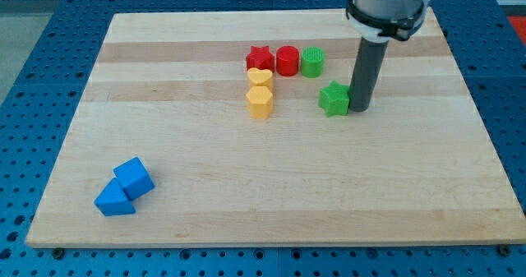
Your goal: Push the green star below the green circle
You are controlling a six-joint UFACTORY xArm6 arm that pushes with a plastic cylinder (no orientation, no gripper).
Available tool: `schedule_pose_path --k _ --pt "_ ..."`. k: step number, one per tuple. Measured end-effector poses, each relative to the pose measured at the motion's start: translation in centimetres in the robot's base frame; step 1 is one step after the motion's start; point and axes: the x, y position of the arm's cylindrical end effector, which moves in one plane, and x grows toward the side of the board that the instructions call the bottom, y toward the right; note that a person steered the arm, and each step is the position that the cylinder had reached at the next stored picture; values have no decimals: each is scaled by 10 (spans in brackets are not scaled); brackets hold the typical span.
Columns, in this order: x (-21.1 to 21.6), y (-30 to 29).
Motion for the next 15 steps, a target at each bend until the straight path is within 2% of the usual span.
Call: schedule_pose_path --k 6,11,13,15 --pt "10 -42" --pt "-5 -30" --pt "45 -41" --pt "43 -74"
